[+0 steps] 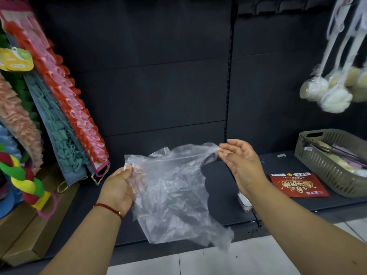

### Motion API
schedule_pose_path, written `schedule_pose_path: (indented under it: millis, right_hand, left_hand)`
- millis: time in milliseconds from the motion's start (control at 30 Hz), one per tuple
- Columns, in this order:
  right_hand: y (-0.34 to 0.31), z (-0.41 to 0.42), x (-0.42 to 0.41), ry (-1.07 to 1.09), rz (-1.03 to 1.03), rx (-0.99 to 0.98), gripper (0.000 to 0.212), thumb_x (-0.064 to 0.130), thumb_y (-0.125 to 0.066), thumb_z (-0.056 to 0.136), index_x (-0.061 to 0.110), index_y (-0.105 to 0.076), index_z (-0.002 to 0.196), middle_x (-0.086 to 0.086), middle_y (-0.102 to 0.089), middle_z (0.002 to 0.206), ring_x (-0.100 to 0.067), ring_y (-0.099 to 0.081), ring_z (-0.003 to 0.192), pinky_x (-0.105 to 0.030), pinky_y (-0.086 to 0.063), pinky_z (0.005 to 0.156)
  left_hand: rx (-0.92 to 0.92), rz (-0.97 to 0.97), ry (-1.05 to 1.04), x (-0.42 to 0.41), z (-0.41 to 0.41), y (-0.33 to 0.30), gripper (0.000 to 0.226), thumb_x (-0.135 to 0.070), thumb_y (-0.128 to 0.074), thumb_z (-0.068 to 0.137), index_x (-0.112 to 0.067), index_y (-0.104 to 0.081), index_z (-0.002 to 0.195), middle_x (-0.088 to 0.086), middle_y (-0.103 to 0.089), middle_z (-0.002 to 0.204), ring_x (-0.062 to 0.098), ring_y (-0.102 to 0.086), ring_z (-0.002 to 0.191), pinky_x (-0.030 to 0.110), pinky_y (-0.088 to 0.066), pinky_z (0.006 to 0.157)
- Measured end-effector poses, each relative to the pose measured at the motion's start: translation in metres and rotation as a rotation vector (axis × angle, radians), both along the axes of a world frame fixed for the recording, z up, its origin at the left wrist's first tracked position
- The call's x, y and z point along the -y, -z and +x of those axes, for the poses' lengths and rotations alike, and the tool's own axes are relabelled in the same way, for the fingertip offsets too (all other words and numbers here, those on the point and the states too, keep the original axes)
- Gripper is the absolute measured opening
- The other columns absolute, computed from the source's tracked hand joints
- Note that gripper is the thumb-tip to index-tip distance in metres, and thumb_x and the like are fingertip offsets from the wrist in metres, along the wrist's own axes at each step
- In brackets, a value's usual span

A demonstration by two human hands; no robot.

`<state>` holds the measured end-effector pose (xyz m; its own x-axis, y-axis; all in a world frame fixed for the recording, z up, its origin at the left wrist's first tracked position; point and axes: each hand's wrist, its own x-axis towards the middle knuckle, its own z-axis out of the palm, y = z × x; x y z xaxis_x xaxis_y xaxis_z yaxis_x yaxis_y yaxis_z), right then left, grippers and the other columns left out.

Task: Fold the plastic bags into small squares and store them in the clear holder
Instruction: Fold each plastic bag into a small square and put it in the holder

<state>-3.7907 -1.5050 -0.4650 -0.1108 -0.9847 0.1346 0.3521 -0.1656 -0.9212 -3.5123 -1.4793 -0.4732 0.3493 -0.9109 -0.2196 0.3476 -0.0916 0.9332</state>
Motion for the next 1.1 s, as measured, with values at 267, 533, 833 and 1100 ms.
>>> schedule_pose_path:
  millis: [267, 533, 833, 1100]
  right_hand:
    - [0.003, -0.005, 0.002, 0.140, 0.127, -0.084, 0.021, 0.013, -0.065, 0.090, 0.027, -0.057, 0.103, 0.003, -0.056, 0.102, -0.011, -0.055, 0.087, -0.025, -0.044, 0.068]
    - [0.006, -0.004, -0.004, -0.421, 0.225, -0.432, 0.027, 0.044, -0.057, 0.094, 0.036, -0.058, 0.120, 0.008, -0.053, 0.128, -0.012, -0.057, 0.115, -0.038, -0.050, 0.098]
    - [0.013, -0.009, 0.002, -0.352, 0.043, -0.647, 0.047, 0.013, -0.079, 0.078, 0.031, -0.056, 0.115, 0.013, -0.066, 0.101, -0.013, -0.052, 0.079, -0.022, -0.048, 0.078]
    - [0.007, -0.005, 0.000, -0.461, 0.255, -0.199, 0.056, 0.046, -0.061, 0.079, 0.007, -0.056, 0.118, -0.022, -0.070, 0.104, -0.026, -0.065, 0.065, -0.027, -0.050, 0.049]
  left_hand:
    - [0.018, -0.202, 0.038, -0.003, 0.003, -0.004, 0.024, -0.017, -0.044, 0.103, -0.012, -0.060, 0.086, 0.007, -0.070, 0.087, 0.023, -0.067, 0.081, 0.040, -0.056, 0.077]
    - [-0.088, -0.231, 0.103, -0.005, 0.003, -0.007, 0.021, -0.014, -0.043, 0.101, -0.009, -0.063, 0.097, 0.007, -0.070, 0.088, 0.018, -0.070, 0.075, 0.032, -0.060, 0.065]
    - [-0.202, -0.171, 0.150, -0.007, 0.003, -0.009, 0.026, -0.022, -0.041, 0.102, -0.012, -0.065, 0.103, 0.007, -0.074, 0.091, 0.020, -0.074, 0.079, 0.035, -0.061, 0.064]
    - [-0.268, -0.114, 0.142, -0.007, 0.003, -0.007, 0.029, -0.024, -0.040, 0.103, -0.010, -0.064, 0.109, 0.009, -0.075, 0.093, 0.021, -0.074, 0.080, 0.035, -0.060, 0.057]
